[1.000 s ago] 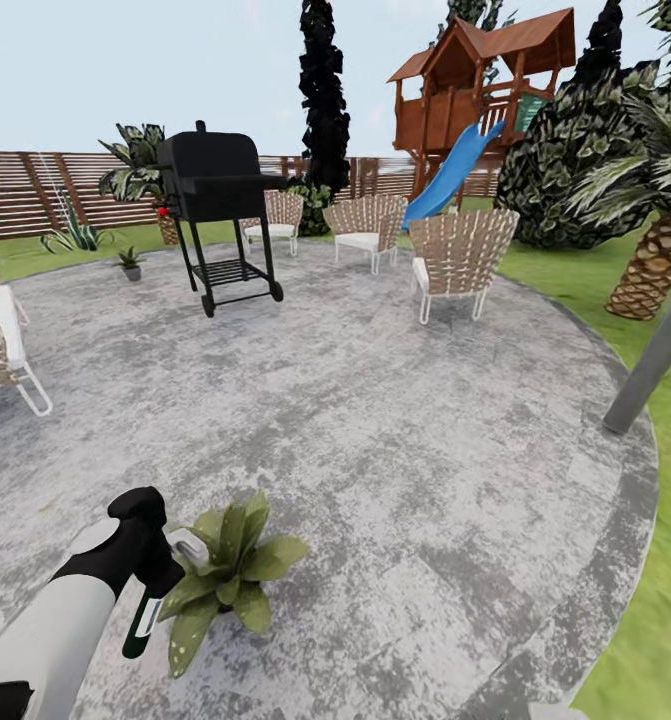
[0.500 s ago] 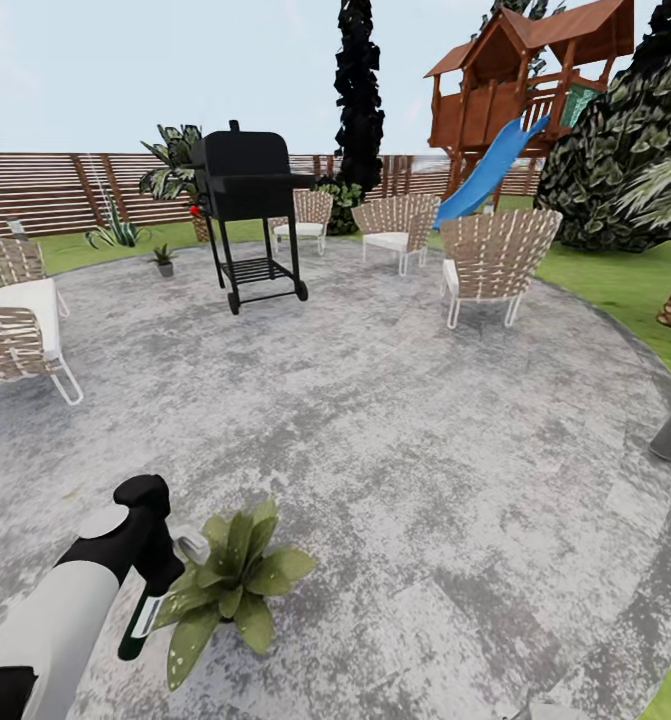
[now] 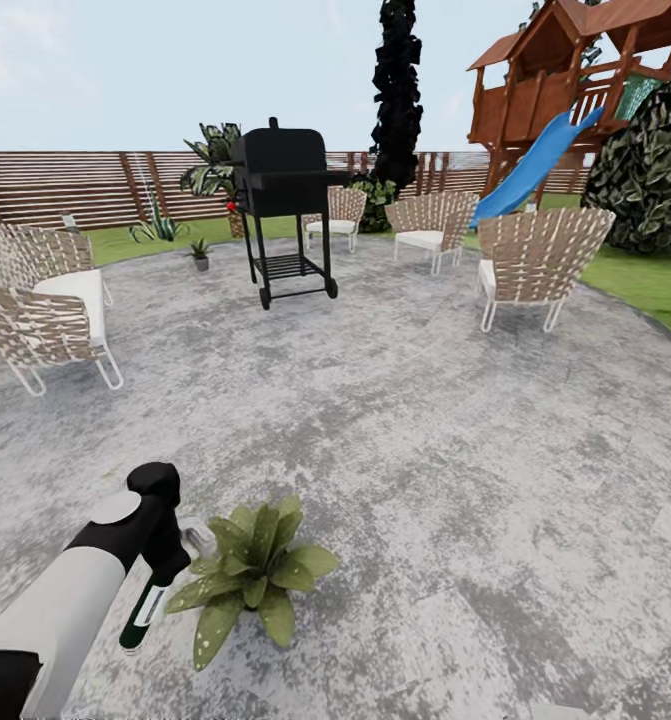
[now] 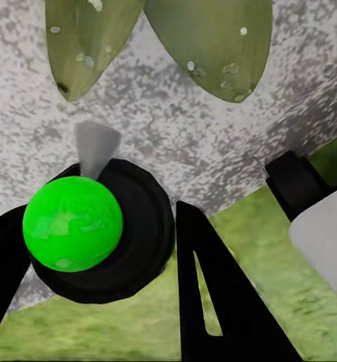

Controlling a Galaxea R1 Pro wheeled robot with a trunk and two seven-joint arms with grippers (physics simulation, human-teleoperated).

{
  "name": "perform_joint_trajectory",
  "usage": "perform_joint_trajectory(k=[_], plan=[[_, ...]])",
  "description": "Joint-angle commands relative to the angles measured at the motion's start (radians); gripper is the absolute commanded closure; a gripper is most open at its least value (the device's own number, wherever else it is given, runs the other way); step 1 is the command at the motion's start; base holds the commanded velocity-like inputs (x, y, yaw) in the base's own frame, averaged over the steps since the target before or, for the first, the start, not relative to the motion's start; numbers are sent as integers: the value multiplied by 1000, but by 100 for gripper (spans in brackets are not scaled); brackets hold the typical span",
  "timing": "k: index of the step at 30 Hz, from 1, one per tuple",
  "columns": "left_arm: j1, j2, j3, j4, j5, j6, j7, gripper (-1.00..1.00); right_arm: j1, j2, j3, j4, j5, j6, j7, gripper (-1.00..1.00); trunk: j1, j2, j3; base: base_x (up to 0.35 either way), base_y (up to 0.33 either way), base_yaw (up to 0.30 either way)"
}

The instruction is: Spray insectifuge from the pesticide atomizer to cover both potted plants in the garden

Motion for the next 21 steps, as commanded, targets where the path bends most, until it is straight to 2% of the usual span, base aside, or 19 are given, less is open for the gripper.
perform_joint_trajectory(k=[1,6,13,18,21], plan=[[-5,1,-24,-1,-6,10,-9,100,-1,0,-7,2,11,-3,-4,-100,0,0,-1,0,0,32],[-10,-9,-94,2,-5,10,-9,100,-1,0,-6,3,12,-3,-2,-100,0,0,-1,0,0,9],[-15,-14,-100,6,-7,12,-9,100,-1,0,-7,3,12,-3,-2,-100,0,0,-1,73,-33,0],[-24,-14,-102,1,-10,12,-9,100,-1,0,-7,2,11,-3,-3,-100,0,0,-1,187,-196,0],[-24,-13,-124,-1,-11,11,-9,100,-1,0,-7,2,11,-4,-4,-100,0,0,-1,53,-261,43]])
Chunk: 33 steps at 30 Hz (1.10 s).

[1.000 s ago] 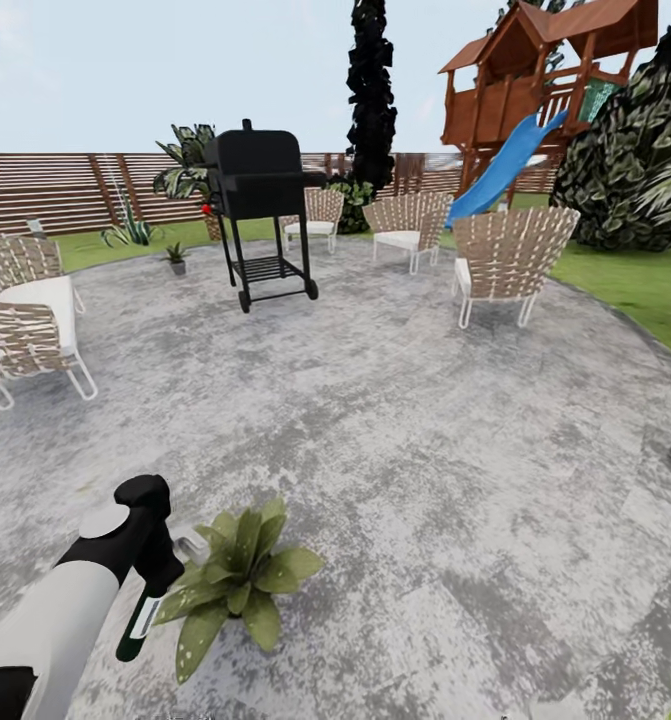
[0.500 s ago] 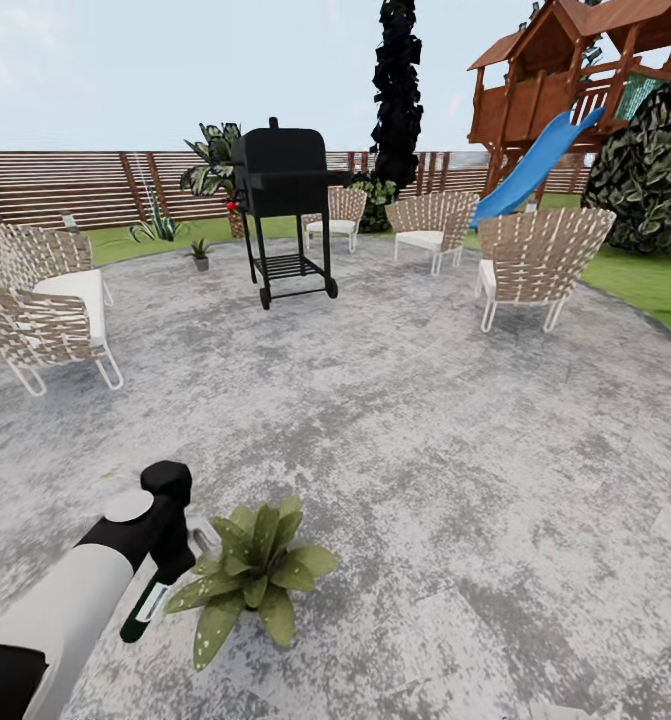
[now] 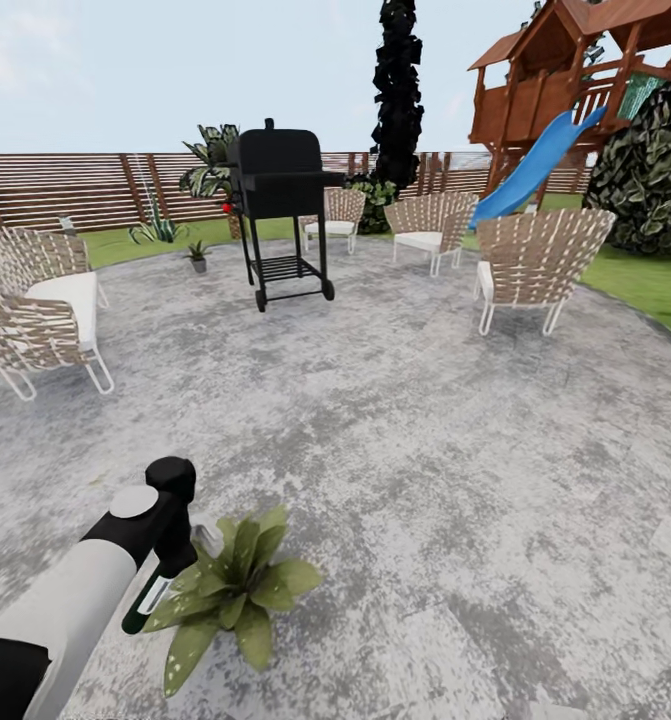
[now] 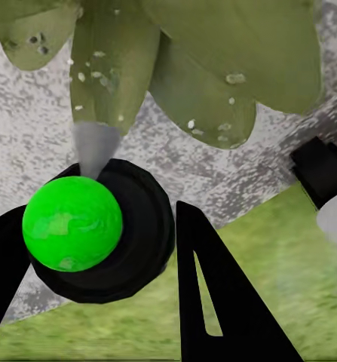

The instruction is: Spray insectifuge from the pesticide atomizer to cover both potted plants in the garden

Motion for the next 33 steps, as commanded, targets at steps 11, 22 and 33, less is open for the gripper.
perform_joint_trajectory(k=[11,22,33], plan=[[-1,0,-16,0,-7,10,-10,100,-1,0,-8,2,10,-3,-3,-100,0,0,-1,-46,-272,256],[-1,8,-16,0,-6,10,-10,100,-1,0,-8,2,10,-4,-3,-100,0,0,-1,-7,-235,119],[-1,28,-15,12,-5,10,-10,100,-1,0,-8,2,10,-4,-4,-100,0,0,-1,0,-10,246]])
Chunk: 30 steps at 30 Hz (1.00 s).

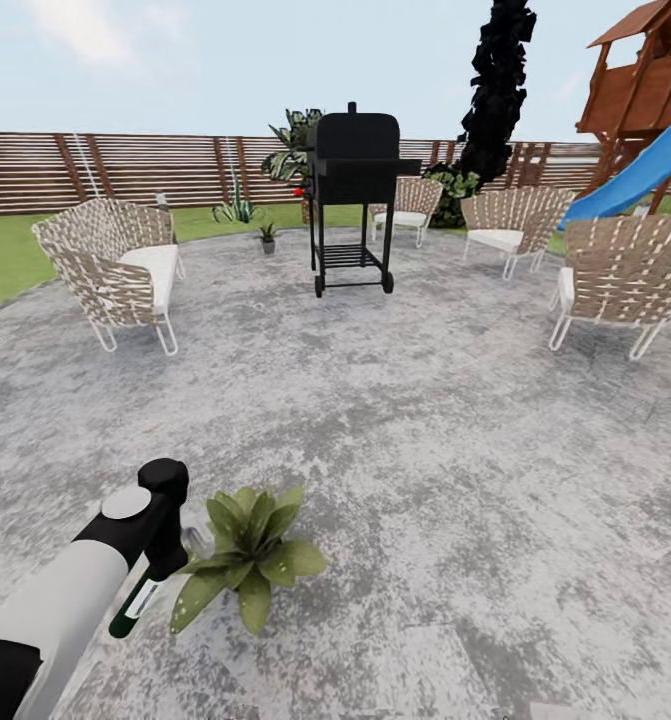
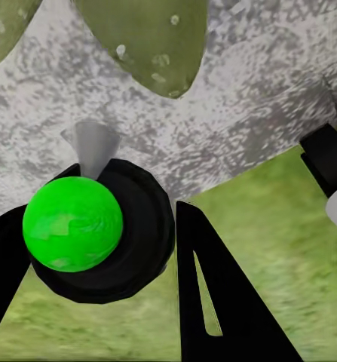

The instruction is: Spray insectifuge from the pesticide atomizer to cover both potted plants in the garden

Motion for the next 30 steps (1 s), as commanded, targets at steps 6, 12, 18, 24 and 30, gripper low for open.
perform_joint_trajectory(k=[6,12,18,24,30], plan=[[0,5,-5,1,-7,10,-10,100,-1,0,-7,2,11,-4,-3,-100,0,0,-1,0,0,277],[0,0,-6,1,-7,12,-10,100,-1,0,-7,2,11,-4,-3,-100,0,0,-1,53,-64,88],[-1,0,-6,1,-7,12,-10,100,-1,0,-7,2,11,-4,-3,-100,0,0,-1,164,-211,114],[-1,2,-6,1,-7,12,-10,100,-1,0,-7,3,11,-3,-3,-100,0,0,-1,56,-259,269],[-1,-1,-6,1,-9,12,-10,100,-1,0,-7,3,11,-3,-3,-100,0,0,-1,2,-271,277]])
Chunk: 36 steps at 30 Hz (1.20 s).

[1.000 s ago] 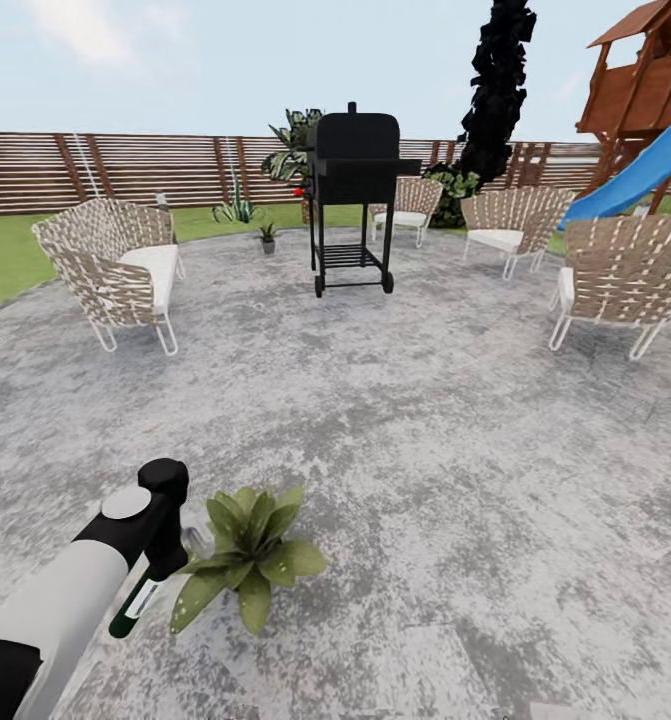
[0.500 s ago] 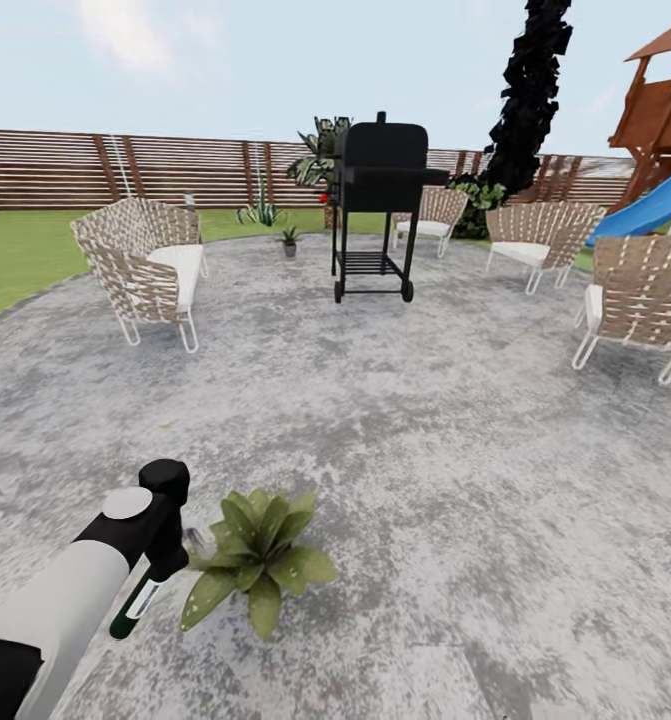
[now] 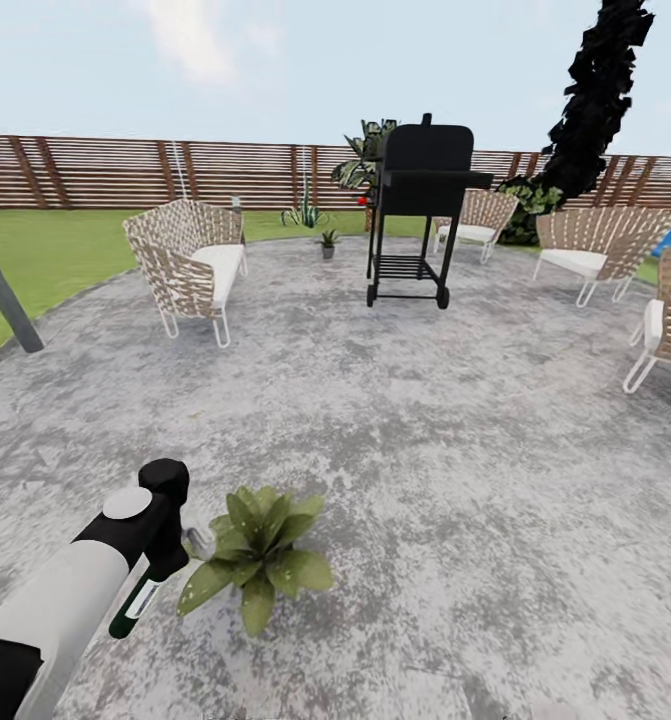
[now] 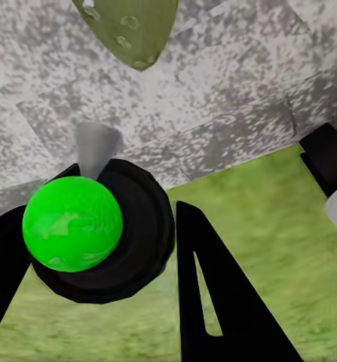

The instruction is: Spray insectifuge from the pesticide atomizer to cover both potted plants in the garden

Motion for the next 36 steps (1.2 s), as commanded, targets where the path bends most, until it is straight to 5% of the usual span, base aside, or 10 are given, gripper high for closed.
perform_joint_trajectory(k=[1,36], plan=[[-1,1,-4,0,-6,10,-10,100,-1,0,-8,2,10,-4,-3,-100,0,0,-1,0,-272,277],[9,5,-3,1,-4,14,-10,100,-1,0,-8,1,10,-5,-3,-100,0,0,-1,0,-273,165]])
